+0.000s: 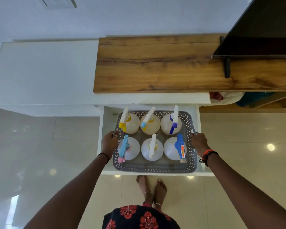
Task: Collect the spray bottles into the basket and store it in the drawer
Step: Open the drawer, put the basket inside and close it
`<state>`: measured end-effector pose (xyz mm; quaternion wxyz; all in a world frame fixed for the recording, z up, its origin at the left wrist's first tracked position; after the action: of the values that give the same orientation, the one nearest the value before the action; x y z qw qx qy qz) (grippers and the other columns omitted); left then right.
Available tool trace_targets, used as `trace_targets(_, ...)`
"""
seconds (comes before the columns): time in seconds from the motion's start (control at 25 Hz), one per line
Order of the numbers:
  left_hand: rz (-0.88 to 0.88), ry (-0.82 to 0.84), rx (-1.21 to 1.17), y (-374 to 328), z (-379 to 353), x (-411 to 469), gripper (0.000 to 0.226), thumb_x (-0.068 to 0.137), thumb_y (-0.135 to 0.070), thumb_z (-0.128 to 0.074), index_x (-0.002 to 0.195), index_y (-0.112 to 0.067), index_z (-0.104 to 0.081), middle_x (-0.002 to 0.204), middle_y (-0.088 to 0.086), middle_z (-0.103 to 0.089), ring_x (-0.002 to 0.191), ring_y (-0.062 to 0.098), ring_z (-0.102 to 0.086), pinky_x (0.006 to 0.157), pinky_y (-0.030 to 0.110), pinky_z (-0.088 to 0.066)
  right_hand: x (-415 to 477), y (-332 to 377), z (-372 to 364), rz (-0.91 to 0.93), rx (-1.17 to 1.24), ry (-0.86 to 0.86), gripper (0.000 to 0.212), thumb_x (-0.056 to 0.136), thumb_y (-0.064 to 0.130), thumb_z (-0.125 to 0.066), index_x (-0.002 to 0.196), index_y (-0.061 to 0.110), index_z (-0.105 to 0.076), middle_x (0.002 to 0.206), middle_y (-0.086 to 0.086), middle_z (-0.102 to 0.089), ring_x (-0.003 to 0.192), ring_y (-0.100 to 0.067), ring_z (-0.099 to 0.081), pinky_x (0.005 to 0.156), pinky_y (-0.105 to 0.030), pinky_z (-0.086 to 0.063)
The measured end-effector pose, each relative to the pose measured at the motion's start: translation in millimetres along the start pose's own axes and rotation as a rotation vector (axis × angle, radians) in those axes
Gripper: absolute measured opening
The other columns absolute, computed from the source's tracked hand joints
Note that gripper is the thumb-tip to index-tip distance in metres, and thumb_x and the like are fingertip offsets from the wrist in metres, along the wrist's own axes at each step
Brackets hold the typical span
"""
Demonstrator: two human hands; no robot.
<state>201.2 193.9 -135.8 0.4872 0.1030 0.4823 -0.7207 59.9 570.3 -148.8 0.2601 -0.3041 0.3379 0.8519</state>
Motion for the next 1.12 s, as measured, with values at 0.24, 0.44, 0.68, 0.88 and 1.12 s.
trace_targets(0.24, 0.000, -0.022, -0.026, 27.3, -21.8, 26.9, 0.023, 0.094, -0.010, -0.050, 0.106, 0.001, -0.067, 0.092, 0.016, -0.064, 0.086, 0.023, -0.057, 0.076, 0.037, -0.048, 31.9, -10.0, -27.3, 0.033, 0.005, 0.005, 0.032, 0.096, 0.012, -0.044, 0.112, -0.011, -0.061, 0.116, -0.031, -0.063, 0.106, -0.041, -0.063, 0.073, -0.032, -0.043)
trace_targets(0.44, 0.022, 0.002, -0.049, 51.3, -45.9, 66.8, 0.026, 0.093, -0.005, -0.048, 0.110, 0.007, -0.064, 0.096, 0.022, -0.063, 0.085, 0.023, -0.055, 0.075, 0.034, -0.043, 67.0, -22.3, -54.4, 0.028, 0.020, -0.004, 0.033, 0.096, 0.014, -0.044, 0.112, -0.009, -0.061, 0.117, -0.029, -0.063, 0.094, -0.032, -0.062, 0.073, -0.031, -0.043)
trace_targets(0.68, 0.033, -0.008, -0.043, 75.1, -70.1, 109.6, 0.027, 0.093, -0.004, -0.048, 0.113, 0.005, -0.064, 0.096, 0.014, -0.062, 0.087, 0.021, -0.055, 0.074, 0.028, -0.043, 100.7, -35.2, -88.0, 0.009, 0.031, -0.017, 0.032, 0.097, 0.014, -0.045, 0.116, -0.006, -0.062, 0.120, -0.026, -0.063, 0.110, -0.038, -0.062, 0.086, -0.037, -0.049)
trace_targets(0.88, 0.065, 0.002, -0.077, 99.6, -85.4, 135.1, 0.028, 0.095, -0.006, -0.046, 0.115, 0.005, -0.063, 0.093, 0.013, -0.059, 0.085, 0.022, -0.053, 0.066, 0.025, -0.044, 122.7, -41.1, -112.1, 0.022, 0.000, -0.026, 0.034, 0.097, 0.015, -0.042, 0.116, -0.006, -0.062, 0.121, -0.026, -0.063, 0.112, -0.038, -0.060, 0.088, -0.036, -0.048)
trace_targets(1.12, 0.088, -0.013, -0.110, 120.3, -99.7, 158.4, 0.026, 0.095, -0.007, -0.044, 0.107, 0.001, -0.066, 0.087, 0.012, -0.056, 0.079, 0.021, -0.049, 0.072, 0.032, -0.044, 142.8, -48.0, -130.2, 0.044, -0.018, -0.063, 0.035, 0.098, 0.017, -0.040, 0.114, -0.006, -0.063, 0.120, -0.025, -0.063, 0.112, -0.037, -0.059, 0.086, -0.033, -0.046)
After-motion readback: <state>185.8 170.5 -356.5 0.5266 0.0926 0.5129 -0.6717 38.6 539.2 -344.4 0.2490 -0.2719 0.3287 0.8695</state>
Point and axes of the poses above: each hand's wrist, its own x-axis towards the middle knuckle, its own z-axis out of the back of the hand, y = z × x, the point moved 7 cm from there along x, towards the middle knuckle
